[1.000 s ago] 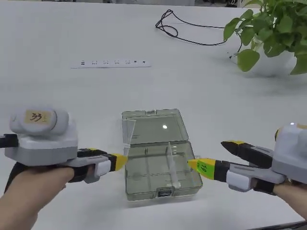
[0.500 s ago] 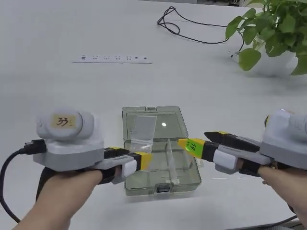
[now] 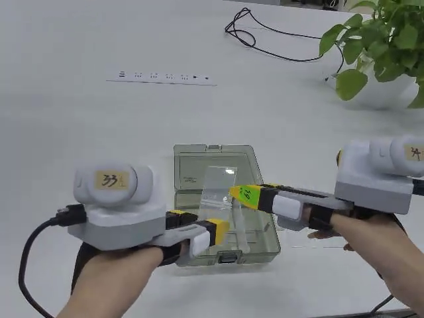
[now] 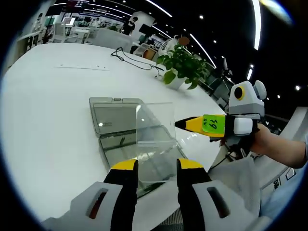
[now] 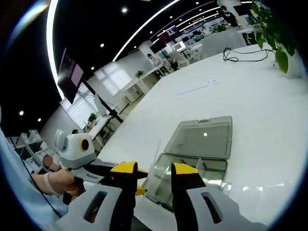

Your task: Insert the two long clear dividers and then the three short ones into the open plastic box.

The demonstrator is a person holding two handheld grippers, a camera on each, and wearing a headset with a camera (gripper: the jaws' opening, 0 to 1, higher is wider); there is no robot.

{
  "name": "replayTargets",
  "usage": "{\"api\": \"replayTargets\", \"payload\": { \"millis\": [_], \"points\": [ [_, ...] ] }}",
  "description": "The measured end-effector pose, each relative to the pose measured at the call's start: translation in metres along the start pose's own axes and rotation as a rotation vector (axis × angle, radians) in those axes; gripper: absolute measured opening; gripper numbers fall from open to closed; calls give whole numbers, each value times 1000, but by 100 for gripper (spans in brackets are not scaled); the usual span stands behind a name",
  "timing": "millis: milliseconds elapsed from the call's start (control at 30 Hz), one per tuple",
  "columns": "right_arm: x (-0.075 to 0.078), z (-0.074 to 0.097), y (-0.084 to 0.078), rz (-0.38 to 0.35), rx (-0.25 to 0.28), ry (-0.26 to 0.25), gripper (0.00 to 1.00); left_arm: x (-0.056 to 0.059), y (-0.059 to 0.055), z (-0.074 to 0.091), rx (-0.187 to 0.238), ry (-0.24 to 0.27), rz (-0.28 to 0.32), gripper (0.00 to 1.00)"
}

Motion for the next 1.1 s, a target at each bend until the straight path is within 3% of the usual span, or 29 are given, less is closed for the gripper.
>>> {"api": "replayTargets", "payload": {
  "millis": [167,567,800,1100],
  "points": [
    [-1,-4,-4,-27,-29,-1,17,2,-3,-2,-5,-7,-7,30],
    [2,-4,-8,-11,-59,12,4,7,-5,-3,2,-23,10,30],
    [-9,-1,-5,-38,-64,31,3,13,-9,3,8,-24,31,30],
    [-16,-1,3,-32,-136,20,2,14,-7,4,24,-30,14,30]
  ]
}}
Point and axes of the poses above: the centre of the closed fingertips' face, and the gripper's own axes: z roughly backward along the fingers, x roughly to its right, y roughly out of its top, the point moved 7 cm from there along z, roughly backward along the fingers, and after that the axes turned 14 degrees about z, right-handed, at the moved point
